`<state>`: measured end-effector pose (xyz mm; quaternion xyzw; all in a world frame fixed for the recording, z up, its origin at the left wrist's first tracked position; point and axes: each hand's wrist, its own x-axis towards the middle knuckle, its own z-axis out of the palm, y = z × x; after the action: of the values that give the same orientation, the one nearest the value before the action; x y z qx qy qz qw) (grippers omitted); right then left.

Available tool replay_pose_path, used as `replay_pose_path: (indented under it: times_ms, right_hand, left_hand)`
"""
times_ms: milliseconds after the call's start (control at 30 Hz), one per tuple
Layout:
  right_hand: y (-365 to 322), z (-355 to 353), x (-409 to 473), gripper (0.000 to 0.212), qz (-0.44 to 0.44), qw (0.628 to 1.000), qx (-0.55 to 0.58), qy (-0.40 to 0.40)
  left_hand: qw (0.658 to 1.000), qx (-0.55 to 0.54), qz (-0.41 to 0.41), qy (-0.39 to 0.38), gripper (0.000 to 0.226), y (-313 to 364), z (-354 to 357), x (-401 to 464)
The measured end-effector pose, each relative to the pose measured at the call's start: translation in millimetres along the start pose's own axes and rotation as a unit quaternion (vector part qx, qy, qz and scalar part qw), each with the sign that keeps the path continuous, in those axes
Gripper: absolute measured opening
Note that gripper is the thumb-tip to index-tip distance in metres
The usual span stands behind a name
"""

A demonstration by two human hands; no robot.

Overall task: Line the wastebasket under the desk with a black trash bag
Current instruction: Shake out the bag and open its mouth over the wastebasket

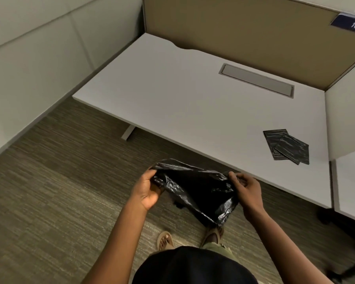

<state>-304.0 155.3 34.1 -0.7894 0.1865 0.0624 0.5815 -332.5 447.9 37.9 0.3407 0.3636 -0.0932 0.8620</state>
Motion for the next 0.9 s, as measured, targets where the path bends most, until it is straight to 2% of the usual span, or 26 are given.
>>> replay_pose_path:
  times_ms: [100,200,267,333,400,433,500,567,633,667,733,767,833,900]
  right_hand:
    - [21.8,-12.2,2.0,0.023,0.089,0.996,-0.018,-0.004]
    - [32.1,-21.2,-2.8,0.018,0.095,0.99,-0.105,-0.02]
    - [26.8,-23.0,-6.8,0.012,0.026,0.969,-0.241,-0.039]
    - [12.7,-18.1,-10.9,0.045,-0.091,0.942,-0.315,-0.066]
    - [-9.7,-3.0,-14.5,0.075,-0.193,0.913,-0.327,-0.147]
    - [-18.7,7.6,-15.8,0.082,-0.228,0.891,-0.344,-0.189]
    - [-26.4,28.6,-12.5,0.072,-0.259,0.849,-0.399,-0.228]
    - [-25.9,40.4,-3.6,0.044,-0.256,0.833,-0.444,-0.208]
    - [-25.0,40.3,4.9,0.031,-0.238,0.844,-0.447,-0.177]
    - [-26.1,37.4,9.2,0.029,-0.23,0.855,-0.434,-0.166]
    - [-32.8,29.7,17.1,0.026,-0.211,0.888,-0.37,-0.175]
    - [-38.6,26.5,19.2,0.023,-0.198,0.898,-0.337,-0.201]
    - [-51.5,24.0,20.7,0.012,-0.19,0.896,-0.301,-0.265]
    - [-58.5,26.6,20.7,0.008,-0.197,0.891,-0.289,-0.289]
  left_hand:
    - [0.997,-0.057,-0.044,0.033,0.02,-0.6,-6.4,4.7]
    - [0.997,-0.043,-0.049,0.037,0.021,-2.0,-3.3,4.1]
    - [0.998,-0.008,-0.059,0.028,0.023,-5.7,4.0,2.8]
    - [0.996,0.045,-0.078,0.004,0.025,-12.3,14.8,2.6]
    - [0.991,0.092,-0.097,-0.024,0.028,-19.3,26.5,3.0]
    - [0.988,0.12,-0.087,-0.037,0.027,-22.1,32.3,3.8]
    - [0.979,0.19,-0.04,-0.06,0.02,-25.4,39.7,5.2]
    - [0.956,0.286,0.032,-0.064,0.016,-22.3,39.4,5.8]
    - [0.897,0.421,0.122,-0.054,0.016,-12.6,28.3,9.7]
    - [0.845,0.507,0.162,-0.042,0.023,-6.5,20.3,11.4]
    - [0.72,0.658,0.222,-0.007,0.042,3.1,3.5,15.1]
    - [0.676,0.698,0.235,0.011,0.05,5.0,-3.9,17.8]
    - [0.63,0.732,0.258,0.032,0.054,4.6,-17.5,22.2]
    - [0.585,0.759,0.283,0.046,0.042,0.8,-27.9,25.8]
